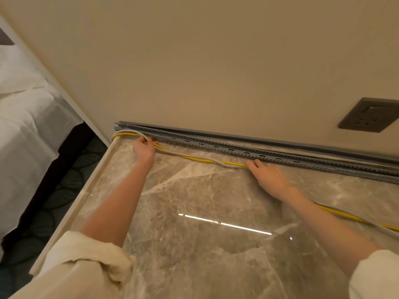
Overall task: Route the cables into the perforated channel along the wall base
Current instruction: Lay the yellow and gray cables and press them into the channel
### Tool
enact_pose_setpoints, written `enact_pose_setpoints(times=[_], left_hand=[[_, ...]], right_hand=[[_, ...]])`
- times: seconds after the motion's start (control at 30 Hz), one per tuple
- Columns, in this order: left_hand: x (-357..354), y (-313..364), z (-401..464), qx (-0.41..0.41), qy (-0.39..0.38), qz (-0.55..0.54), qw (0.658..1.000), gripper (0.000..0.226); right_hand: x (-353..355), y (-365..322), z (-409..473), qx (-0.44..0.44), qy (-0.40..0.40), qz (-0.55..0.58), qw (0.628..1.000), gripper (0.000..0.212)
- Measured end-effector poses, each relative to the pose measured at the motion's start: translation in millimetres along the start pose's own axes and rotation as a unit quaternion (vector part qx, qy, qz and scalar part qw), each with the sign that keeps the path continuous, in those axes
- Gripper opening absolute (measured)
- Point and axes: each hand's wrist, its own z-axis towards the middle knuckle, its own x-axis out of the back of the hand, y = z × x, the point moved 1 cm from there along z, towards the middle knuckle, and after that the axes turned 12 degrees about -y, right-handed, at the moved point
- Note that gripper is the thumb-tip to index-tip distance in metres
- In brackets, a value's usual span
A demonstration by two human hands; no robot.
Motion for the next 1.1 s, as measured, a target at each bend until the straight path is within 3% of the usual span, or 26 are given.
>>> enact_pose_setpoints(times=[0.13, 0.2, 0.33, 0.43, 0.5, 0.6, 0.67, 0.73, 0.93, 1.1], left_hand=[[0.9, -0.5, -16.8, -0.008, -0.028, 0.075, 0.997, 0.009], [-6.1, 1.8, -30.1, -0.009, -0.038, 0.191, 0.981, 0.024], [-40.7, 3.4, -79.7, -0.017, -0.001, 0.344, 0.939, 0.053], [-73.9, 1.2, -120.1, -0.111, -0.038, 0.403, 0.908, 0.067], [-93.5, -3.0, -137.5, -0.214, -0.13, 0.44, 0.862, 0.07], [-128.0, -8.9, -168.1, -0.353, -0.263, 0.477, 0.76, 0.071], [-150.2, -12.3, -188.5, -0.407, -0.315, 0.498, 0.698, 0.075], [-169.7, -15.7, -207.4, -0.431, -0.341, 0.507, 0.664, 0.074], [-222.4, -13.4, -241.0, -0.461, -0.376, 0.506, 0.624, 0.061], [-249.3, -7.1, -248.5, -0.461, -0.389, 0.51, 0.614, 0.035]], right_hand=[[-7.8, 8.2, -8.7, 0.006, 0.015, 0.025, 1.0, 0.022], [-11.4, 15.1, -14.8, -0.008, 0.031, 0.061, 0.998, 0.01], [-20.5, 35.9, -48.5, -0.028, 0.06, 0.035, 0.997, 0.015], [-25.6, 53.3, -87.0, -0.054, 0.068, 0.016, 0.996, 0.021], [-28.3, 60.8, -108.6, -0.066, 0.084, 0.013, 0.994, 0.024], [-33.5, 79.4, -148.4, -0.092, 0.087, 0.023, 0.992, 0.031], [-38.0, 92.7, -173.7, -0.107, 0.09, 0.032, 0.99, 0.033], [-42.7, 105.7, -197.0, -0.122, 0.099, 0.034, 0.987, 0.032], [-52.6, 140.8, -244.8, -0.167, 0.106, 0.076, 0.977, 0.03], [-55.1, 163.6, -264.8, -0.196, 0.094, 0.079, 0.973, 0.026]])
